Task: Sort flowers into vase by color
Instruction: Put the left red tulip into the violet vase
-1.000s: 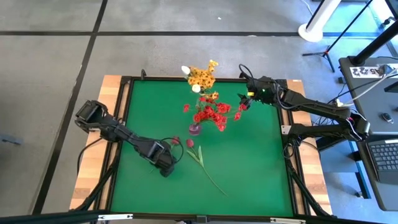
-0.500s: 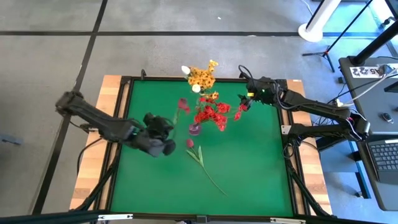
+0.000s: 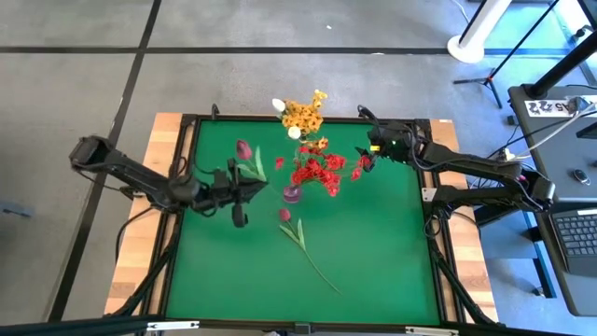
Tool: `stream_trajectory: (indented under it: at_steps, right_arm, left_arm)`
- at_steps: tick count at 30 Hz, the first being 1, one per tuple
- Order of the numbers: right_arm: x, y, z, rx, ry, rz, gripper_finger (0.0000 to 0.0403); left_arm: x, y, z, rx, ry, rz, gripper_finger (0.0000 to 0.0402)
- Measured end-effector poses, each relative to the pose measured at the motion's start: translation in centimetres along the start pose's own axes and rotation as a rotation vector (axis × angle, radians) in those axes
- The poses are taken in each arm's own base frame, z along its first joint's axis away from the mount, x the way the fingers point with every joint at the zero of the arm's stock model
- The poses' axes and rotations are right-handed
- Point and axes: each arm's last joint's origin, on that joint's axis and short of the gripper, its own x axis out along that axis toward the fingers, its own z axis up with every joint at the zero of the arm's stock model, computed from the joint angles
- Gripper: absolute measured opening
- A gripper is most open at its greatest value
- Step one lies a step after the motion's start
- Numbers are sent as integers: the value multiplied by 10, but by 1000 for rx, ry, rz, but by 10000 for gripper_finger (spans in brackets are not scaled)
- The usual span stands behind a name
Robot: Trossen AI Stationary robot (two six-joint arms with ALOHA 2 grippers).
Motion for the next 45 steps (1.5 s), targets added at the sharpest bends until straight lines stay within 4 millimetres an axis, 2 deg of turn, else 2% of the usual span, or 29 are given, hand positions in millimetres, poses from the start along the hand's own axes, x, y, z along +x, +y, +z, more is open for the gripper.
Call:
stream_trajectory:
  at_steps: [6, 10, 16, 30, 38, 45]
  right_arm:
    - [0, 0, 1, 2, -8, 0, 332]
    - [0, 0, 3, 6, -32, 0, 332]
    - [0, 0, 3, 4, -32, 0, 332]
    - [0, 0, 4, -12, -38, -1, 332]
    - [0, 0, 4, -12, -39, -1, 332]
    - [0, 0, 4, -11, -40, -1, 332]
  left_arm:
    - [18, 30, -15, 44, 16, 1, 0]
    - [35, 41, -21, 46, 45, -23, 0]
    - [51, 46, -26, 38, 74, -69, 0]
    - [59, 50, -60, 20, 198, 9, 1]
    - [57, 51, -66, 52, 268, 73, 50]
    - [65, 39, -66, 115, 393, 132, 112]
